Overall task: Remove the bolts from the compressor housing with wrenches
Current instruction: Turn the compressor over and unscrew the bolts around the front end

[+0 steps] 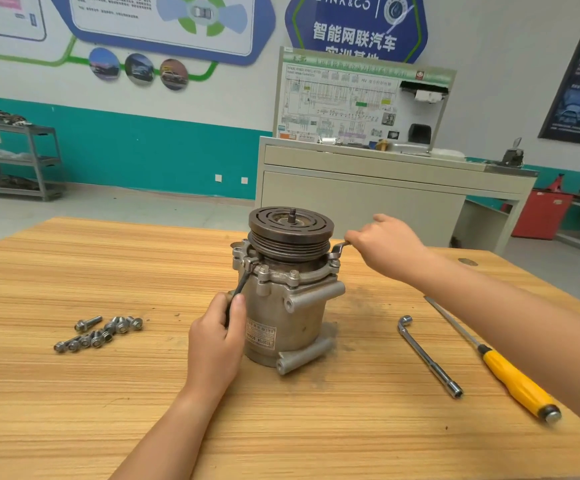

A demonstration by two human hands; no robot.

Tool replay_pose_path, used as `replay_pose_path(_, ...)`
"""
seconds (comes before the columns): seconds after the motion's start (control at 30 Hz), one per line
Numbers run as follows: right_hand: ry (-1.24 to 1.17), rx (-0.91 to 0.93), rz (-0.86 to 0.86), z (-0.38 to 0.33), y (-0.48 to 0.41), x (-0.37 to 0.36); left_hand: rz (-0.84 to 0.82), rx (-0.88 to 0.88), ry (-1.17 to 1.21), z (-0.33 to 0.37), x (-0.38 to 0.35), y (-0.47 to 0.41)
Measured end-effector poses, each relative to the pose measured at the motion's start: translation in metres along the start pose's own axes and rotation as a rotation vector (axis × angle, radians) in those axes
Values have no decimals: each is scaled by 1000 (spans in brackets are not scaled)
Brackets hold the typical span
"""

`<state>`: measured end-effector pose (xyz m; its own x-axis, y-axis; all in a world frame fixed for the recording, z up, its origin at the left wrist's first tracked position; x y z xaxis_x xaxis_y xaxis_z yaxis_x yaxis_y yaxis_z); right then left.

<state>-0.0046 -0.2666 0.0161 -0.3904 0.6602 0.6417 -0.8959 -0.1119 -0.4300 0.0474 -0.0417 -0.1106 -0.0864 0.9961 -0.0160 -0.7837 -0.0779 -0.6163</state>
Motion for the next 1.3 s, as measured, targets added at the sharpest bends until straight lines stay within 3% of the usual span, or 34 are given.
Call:
replay_pose_path(0.2,-91,-186,74,14,4,-7,1,-12,3,0,0,0)
replay_pose_path(0.3,-319,-361,180,30,27,3,4,-27,1,1,0,0)
replay_pose_path(0.4,-499,-423,214,34,52,19,-1,-21,16,1,0,1)
replay_pose_path(0.83,-313,-269,-112,-11,76,61,-2,-14,9,6,1,2)
replay_pose_path(1.13,50,-65,-171,-38,69,83,11,-13,0,8,1,4)
replay_pose_path(1.3,34,-32,-173,-26,61,81,1,-3,11,8,2,4)
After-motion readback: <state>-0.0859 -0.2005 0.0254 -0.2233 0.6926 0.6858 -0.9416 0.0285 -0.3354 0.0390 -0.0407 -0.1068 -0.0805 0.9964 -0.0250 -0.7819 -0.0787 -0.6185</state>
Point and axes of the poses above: each hand's wrist, its own y-axis away from the middle knuckle, its own x-axis out of the back of the hand, z = x × y, the point moved 4 cm from there along -y, towards the middle knuckle, and after that the axes turned 10 degrees about z, right-handed, at the moved point
